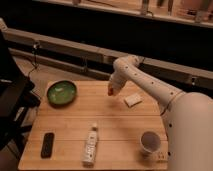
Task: Place the pepper on the white sponge
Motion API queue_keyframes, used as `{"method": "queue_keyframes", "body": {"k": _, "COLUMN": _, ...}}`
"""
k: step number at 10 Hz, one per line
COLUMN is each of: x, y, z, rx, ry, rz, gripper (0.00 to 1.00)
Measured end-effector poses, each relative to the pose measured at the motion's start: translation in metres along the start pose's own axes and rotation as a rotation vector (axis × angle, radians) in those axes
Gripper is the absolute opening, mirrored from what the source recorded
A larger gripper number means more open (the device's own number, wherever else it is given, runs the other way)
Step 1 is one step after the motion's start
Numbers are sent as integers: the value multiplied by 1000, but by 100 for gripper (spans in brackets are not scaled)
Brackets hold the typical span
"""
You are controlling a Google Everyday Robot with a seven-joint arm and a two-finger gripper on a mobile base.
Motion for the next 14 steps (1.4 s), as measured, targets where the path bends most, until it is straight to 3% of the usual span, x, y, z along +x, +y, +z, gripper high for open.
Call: {"method": "queue_keyframes", "body": {"k": 14, "x": 47, "y": 42, "z": -16, "rx": 36, "ry": 8, "rz": 124, "gripper": 0}}
